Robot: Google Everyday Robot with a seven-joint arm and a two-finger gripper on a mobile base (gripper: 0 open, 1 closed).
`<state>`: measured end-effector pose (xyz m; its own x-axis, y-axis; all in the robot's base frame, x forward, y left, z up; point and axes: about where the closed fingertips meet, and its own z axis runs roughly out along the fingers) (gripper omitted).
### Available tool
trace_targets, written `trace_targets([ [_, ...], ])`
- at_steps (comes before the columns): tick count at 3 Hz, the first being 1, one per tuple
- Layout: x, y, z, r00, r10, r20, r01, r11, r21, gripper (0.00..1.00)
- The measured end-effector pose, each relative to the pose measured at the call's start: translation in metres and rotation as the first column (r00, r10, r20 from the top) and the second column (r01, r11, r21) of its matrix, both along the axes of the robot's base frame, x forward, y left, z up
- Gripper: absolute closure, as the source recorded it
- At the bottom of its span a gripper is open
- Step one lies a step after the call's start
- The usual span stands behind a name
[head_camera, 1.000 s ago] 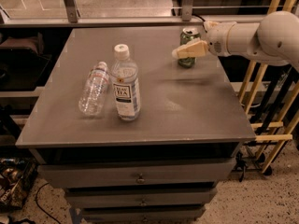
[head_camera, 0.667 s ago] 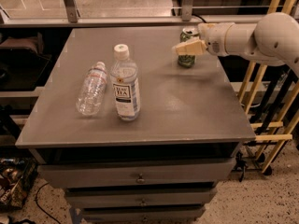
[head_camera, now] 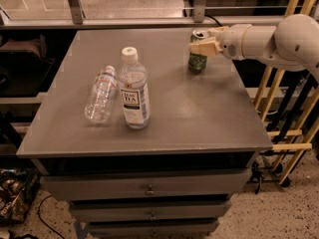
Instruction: Move green can near blue plastic bottle
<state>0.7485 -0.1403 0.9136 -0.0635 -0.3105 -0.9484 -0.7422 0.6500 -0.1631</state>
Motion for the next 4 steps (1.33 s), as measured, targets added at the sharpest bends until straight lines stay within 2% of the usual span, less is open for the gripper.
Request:
trace_targets([
  [1, -0.024, 0.003, 0.025, 0.9911, 0.121, 0.054, -0.123, 0.992, 0.02, 0.88],
  [2, -0.066, 0.005, 0.063, 0.9575, 0.265, 0.115, -0.265, 0.964, -0.017, 1.0],
  [3, -0.139, 0.019, 0.077, 0.89, 0.453, 0.047, -0.444, 0.886, -0.132, 1.0],
  [4, -0.2, 0.031, 0.062, 0.8117, 0.58, -0.07, -0.583, 0.799, -0.148, 1.0],
])
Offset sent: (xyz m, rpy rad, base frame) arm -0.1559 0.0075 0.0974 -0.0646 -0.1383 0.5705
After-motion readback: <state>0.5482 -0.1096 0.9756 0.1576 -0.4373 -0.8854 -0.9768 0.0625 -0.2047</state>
